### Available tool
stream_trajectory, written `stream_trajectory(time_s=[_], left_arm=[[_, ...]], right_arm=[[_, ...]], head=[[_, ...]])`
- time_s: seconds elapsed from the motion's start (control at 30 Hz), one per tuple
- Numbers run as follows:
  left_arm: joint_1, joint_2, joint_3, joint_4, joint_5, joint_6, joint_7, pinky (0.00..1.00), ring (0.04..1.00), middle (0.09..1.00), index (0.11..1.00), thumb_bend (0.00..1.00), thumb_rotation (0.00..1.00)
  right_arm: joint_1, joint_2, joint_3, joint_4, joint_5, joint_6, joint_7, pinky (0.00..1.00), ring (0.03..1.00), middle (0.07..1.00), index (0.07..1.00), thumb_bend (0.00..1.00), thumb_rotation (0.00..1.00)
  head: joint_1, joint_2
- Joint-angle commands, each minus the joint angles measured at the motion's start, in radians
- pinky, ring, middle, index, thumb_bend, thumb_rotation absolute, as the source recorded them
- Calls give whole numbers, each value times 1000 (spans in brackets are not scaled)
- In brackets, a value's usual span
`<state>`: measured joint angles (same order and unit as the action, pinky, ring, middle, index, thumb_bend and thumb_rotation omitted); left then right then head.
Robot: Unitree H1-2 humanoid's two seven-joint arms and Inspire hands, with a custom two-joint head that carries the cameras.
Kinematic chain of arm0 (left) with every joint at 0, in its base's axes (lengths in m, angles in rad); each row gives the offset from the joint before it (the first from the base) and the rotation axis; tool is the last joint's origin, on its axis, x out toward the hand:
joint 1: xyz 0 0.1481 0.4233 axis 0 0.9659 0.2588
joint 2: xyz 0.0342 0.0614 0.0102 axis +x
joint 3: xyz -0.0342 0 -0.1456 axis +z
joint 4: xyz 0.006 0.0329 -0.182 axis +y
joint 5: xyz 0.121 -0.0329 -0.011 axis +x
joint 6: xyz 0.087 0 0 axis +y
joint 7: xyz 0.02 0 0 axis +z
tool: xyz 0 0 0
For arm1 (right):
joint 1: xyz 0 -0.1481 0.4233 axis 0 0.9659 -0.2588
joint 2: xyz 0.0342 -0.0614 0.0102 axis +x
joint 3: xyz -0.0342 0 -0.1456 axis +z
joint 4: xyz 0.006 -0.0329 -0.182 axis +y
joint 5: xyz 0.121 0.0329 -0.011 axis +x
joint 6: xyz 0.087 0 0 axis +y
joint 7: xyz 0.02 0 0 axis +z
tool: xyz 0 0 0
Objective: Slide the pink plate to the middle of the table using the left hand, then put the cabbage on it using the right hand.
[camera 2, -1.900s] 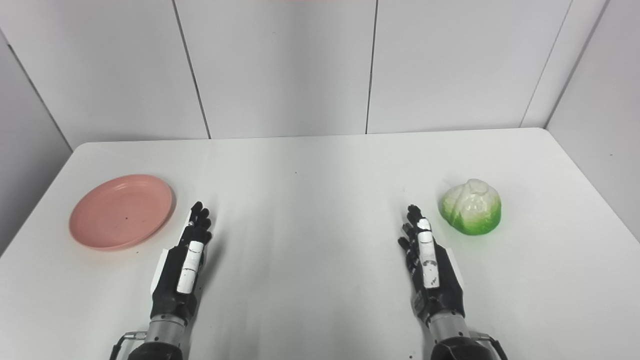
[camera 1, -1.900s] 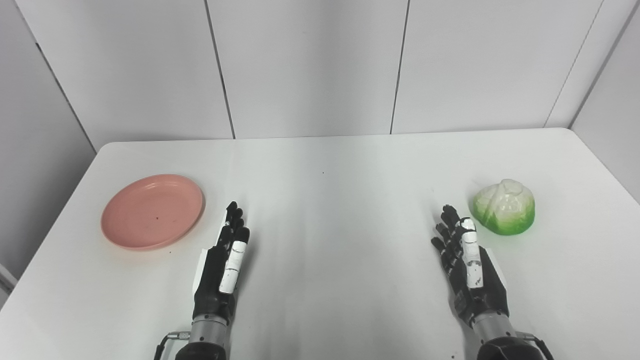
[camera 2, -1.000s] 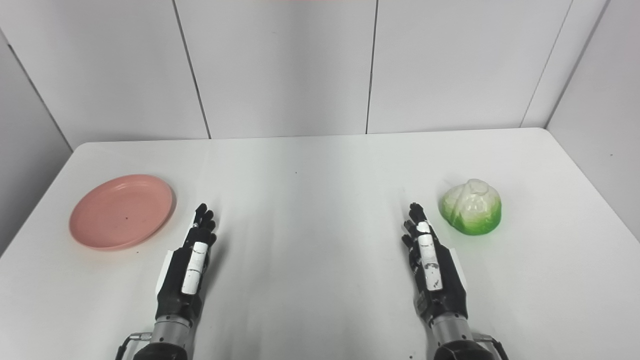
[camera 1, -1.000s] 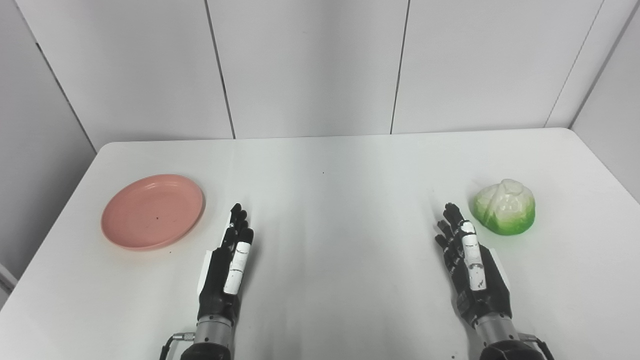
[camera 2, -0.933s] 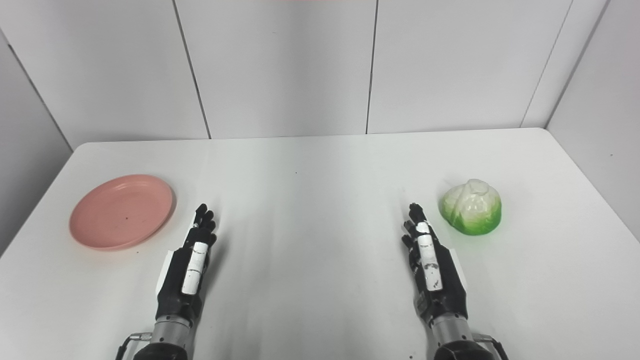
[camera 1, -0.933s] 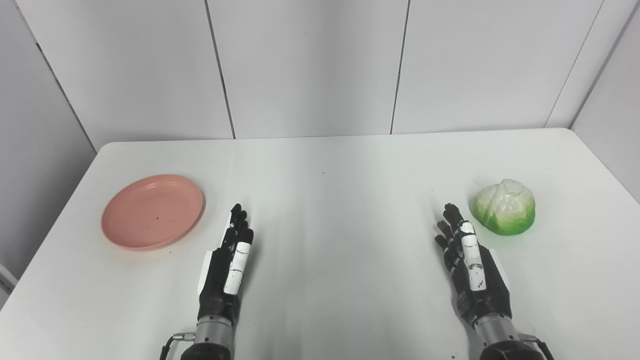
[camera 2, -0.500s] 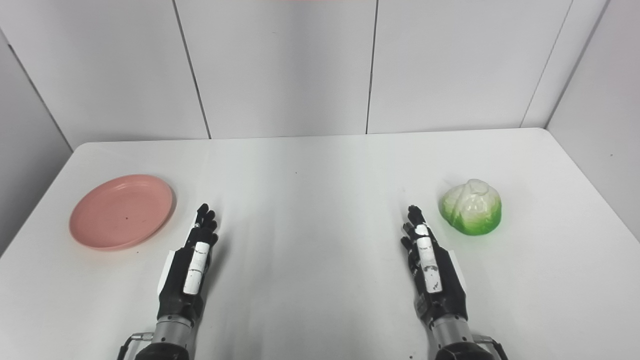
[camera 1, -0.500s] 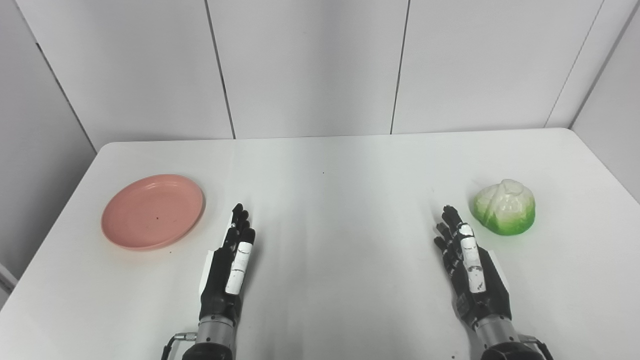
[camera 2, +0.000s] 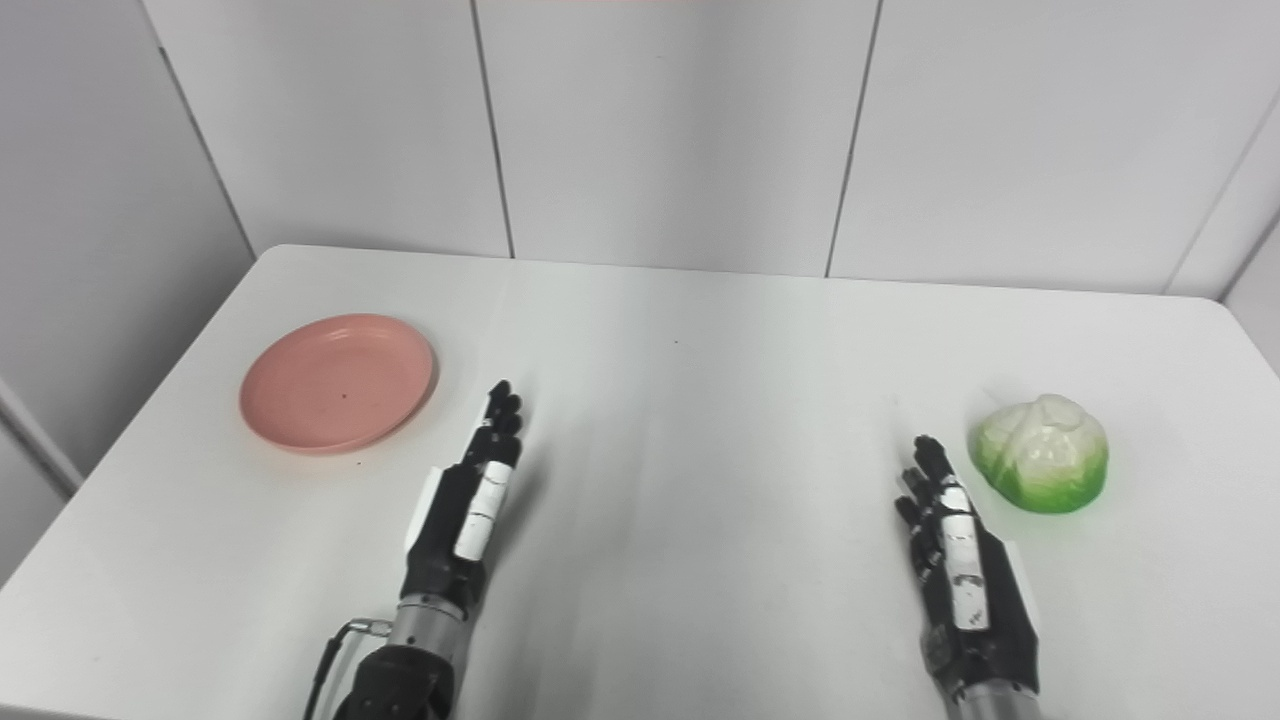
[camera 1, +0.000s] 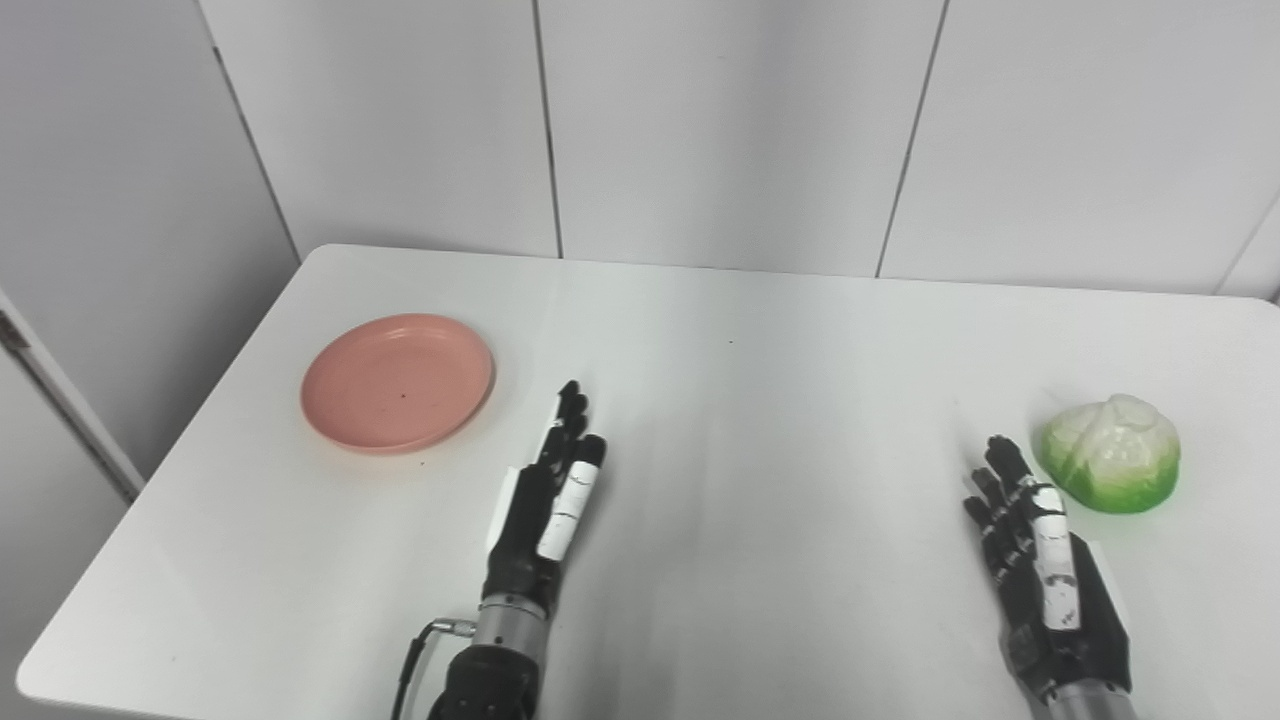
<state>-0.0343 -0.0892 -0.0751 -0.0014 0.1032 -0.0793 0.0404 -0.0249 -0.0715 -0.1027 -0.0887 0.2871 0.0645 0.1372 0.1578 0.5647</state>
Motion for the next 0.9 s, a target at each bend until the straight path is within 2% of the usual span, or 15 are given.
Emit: stream_trajectory(time_s=[0.0, 0.37, 0.57, 0.7, 0.8, 0.87], left_arm=[[-3, -24, -16, 31, 6, -45, 13, 1000, 1000, 1000, 1000, 754, 922], [-2, -41, -23, 96, 56, -105, 49, 1000, 1000, 1000, 1000, 737, 938], [-4, -42, -4, 139, 39, -220, 69, 1000, 1000, 1000, 1000, 709, 935], [-14, -39, 15, 142, 44, -258, 88, 1000, 1000, 1000, 1000, 699, 944], [-43, -26, 39, 133, 23, -276, 90, 973, 988, 1000, 1000, 758, 946], [-66, -16, 56, 109, -18, -264, 74, 964, 967, 975, 960, 798, 914]], right_arm=[[2, -13, -15, 33, 17, -36, 16, 969, 968, 971, 918, 873, 888], [3, -48, -21, 134, 38, -113, 74, 958, 955, 962, 903, 862, 887], [6, -50, -6, 171, 7, -161, 73, 934, 933, 944, 884, 902, 874], [3, -49, -5, 194, 8, -175, 75, 936, 931, 944, 891, 912, 869], [-1, -53, -1, 211, 8, -185, 80, 939, 931, 947, 896, 915, 874], [-2, -57, 4, 219, 5, -189, 84, 936, 932, 949, 898, 916, 881]], head=[[11, -9], [52, -81], [49, -113], [48, -122], [45, -126], [43, -129]])
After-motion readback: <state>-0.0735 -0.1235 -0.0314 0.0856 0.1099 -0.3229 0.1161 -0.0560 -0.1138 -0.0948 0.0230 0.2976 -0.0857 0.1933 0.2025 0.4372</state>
